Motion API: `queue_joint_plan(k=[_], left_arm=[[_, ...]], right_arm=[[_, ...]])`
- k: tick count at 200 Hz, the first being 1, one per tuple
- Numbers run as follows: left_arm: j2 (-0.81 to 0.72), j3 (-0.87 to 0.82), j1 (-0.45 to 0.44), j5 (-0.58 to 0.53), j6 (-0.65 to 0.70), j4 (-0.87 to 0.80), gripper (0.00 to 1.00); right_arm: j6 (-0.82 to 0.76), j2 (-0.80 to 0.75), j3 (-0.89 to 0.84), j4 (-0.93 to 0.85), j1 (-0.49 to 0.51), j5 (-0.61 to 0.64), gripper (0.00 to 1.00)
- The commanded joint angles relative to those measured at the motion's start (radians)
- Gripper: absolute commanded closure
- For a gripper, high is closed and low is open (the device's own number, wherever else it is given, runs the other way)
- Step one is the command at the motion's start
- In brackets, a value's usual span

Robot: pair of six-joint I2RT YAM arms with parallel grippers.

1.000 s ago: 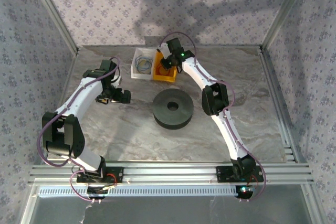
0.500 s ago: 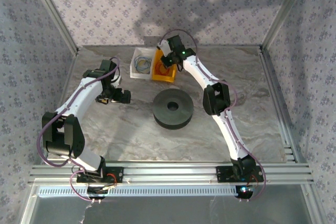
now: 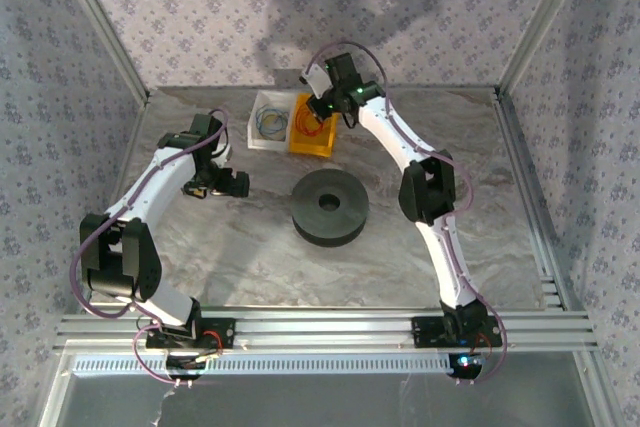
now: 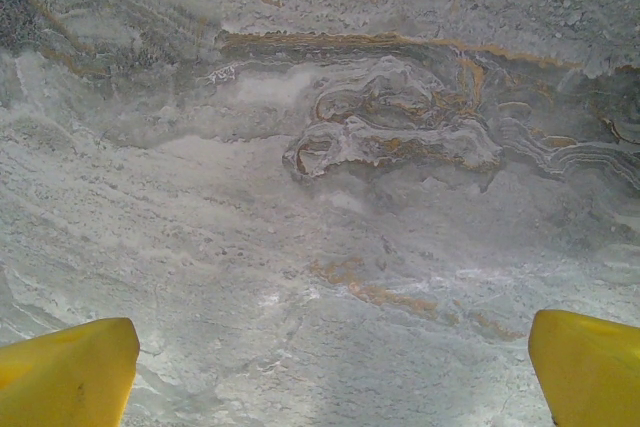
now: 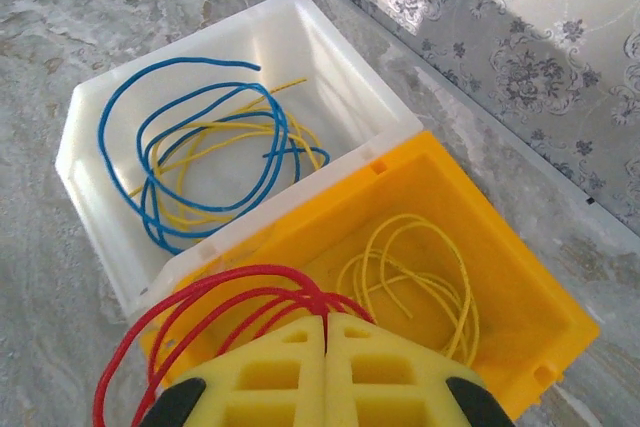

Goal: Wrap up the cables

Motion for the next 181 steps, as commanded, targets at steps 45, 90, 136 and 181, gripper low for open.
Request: queue_joint_plan(k=[45, 90, 136, 181], left_arm=[[-0.065, 0.027, -0.004, 0.222, -0.043, 0.104, 0.00], [-0.116, 0.018, -0.005, 0.442, -0.137, 0.258, 0.00], [-0.187, -0.081, -0.045, 0.654, -0.266, 0.522, 0.03], [-0.265, -0.241, -0.110, 0.733, -0.399, 0.797, 0.20]], right_arm=[[0.123, -0.288, -0.266, -0.011, -0.062, -0.409, 1.00], [0.337, -0.571, -0.685, 0.297, -0.105, -0.756, 1.00], [0.465, -0.757, -0.977, 0.522, -0.089, -0.909, 1.00], [0.545, -0.888, -1.194, 0.716, -0.083, -0.902, 1.00]])
